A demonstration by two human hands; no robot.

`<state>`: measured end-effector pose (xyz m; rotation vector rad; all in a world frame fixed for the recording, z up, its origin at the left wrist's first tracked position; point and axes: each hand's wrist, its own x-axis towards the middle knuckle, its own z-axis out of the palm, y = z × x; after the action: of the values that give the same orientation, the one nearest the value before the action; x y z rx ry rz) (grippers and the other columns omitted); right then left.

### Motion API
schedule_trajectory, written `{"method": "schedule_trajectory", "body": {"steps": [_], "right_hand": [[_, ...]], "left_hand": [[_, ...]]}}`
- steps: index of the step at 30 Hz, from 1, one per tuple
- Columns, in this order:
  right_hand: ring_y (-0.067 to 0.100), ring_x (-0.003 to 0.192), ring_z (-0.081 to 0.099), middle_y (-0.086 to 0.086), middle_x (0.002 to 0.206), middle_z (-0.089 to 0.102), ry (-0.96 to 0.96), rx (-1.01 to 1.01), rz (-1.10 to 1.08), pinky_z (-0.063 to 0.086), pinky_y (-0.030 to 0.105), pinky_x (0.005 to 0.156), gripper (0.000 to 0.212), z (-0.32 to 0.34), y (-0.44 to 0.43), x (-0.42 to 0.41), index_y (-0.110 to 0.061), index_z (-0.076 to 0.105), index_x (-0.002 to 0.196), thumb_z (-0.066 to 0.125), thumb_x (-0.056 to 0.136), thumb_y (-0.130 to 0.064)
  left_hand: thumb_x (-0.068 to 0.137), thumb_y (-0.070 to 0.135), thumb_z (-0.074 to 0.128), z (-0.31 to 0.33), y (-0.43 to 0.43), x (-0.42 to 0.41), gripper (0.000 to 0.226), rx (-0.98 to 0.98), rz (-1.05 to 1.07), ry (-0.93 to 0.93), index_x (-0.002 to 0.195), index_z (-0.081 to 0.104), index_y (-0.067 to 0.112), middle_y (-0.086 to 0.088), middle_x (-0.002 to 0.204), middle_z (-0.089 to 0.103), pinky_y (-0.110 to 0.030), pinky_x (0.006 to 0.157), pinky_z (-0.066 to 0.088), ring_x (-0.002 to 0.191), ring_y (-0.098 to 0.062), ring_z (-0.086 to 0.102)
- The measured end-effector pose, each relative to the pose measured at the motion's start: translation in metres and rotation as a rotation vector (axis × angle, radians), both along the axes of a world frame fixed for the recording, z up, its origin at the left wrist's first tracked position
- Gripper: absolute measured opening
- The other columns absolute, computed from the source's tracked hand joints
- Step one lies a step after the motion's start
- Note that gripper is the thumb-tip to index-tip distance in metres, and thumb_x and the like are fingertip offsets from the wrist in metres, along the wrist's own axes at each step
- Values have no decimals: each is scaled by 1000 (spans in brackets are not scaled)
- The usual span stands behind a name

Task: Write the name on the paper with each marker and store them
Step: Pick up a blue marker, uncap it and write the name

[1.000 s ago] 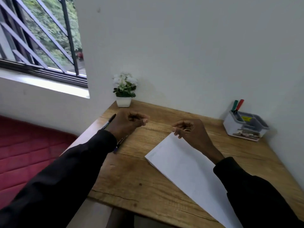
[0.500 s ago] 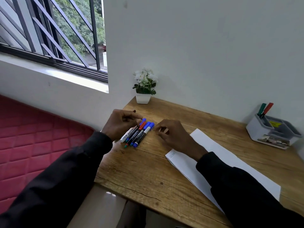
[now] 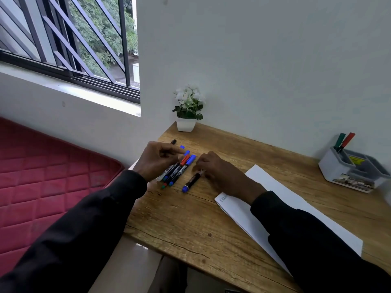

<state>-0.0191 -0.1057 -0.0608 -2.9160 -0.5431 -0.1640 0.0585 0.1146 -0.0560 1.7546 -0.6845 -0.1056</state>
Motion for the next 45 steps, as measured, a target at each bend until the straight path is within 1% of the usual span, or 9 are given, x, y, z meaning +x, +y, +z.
{"method": "schedule_trajectory", "body": {"steps": [7,12,17,21,24,27,32,37,45], "right_hand": [[15,105,47,6,118,63,-41,78,-40,41,25,81,20,2,-29,-14,-11,69,113,64,97,0],[13,97,68,-2,107,72,-203,630,-225,55,22,81,23,12,-47,-31,-10,71,119,69,96,-5],[23,96,77,9,104,79,-193,1128,-300,62,33,86,16,29,-53,-53,-7,75,110,74,94,-4],[33,99,77,13,105,79,-204,1276,-327,59,47,97,25,29,-59,-69,1,72,109,78,91,-15],[33,91,77,15,100,79,-236,1358,-341,59,46,91,21,28,-61,-79,1,71,104,78,92,-14],[35,75,70,20,86,72,-149,1506,-250,57,43,68,23,30,-62,-88,-7,67,90,83,86,-22],[36,61,67,27,74,69,-11,1616,-299,51,34,53,39,38,-57,-93,-2,66,88,78,86,-39],[27,62,70,24,79,73,-5,1598,-295,54,28,56,33,46,-55,-97,6,72,95,52,105,-18],[27,69,72,24,83,74,71,1524,-200,57,28,63,40,47,-63,-100,10,71,100,38,110,-10]], "left_hand": [[82,13,76,0,-13,-5,21,10,-16,8,103,76,13,2,99,75,-23,84,57,92,-7,71],[85,14,74,8,-32,-17,21,-2,-72,8,105,75,13,4,100,75,-19,82,55,92,-6,69],[86,19,73,22,-66,-35,23,18,-167,-4,109,74,20,7,99,75,-19,81,56,93,-4,69],[84,14,74,29,-91,-47,25,20,-258,-66,108,75,19,6,95,76,-18,74,55,85,-8,70],[84,15,74,32,-101,-53,26,30,-259,-133,110,74,19,8,93,75,-14,72,52,82,-4,69],[86,14,72,33,-108,-59,28,41,-249,-214,114,72,17,12,95,73,-10,73,49,83,2,67],[84,12,73,36,-114,-67,29,23,-253,-367,114,72,16,10,102,72,-8,79,48,91,1,64],[80,12,77,41,-112,-61,25,-48,-204,-482,105,75,12,6,96,74,-11,76,50,86,-3,67],[84,7,73,40,-114,-58,21,-29,-269,-456,105,76,10,4,91,76,-10,73,48,81,-4,68]]}}
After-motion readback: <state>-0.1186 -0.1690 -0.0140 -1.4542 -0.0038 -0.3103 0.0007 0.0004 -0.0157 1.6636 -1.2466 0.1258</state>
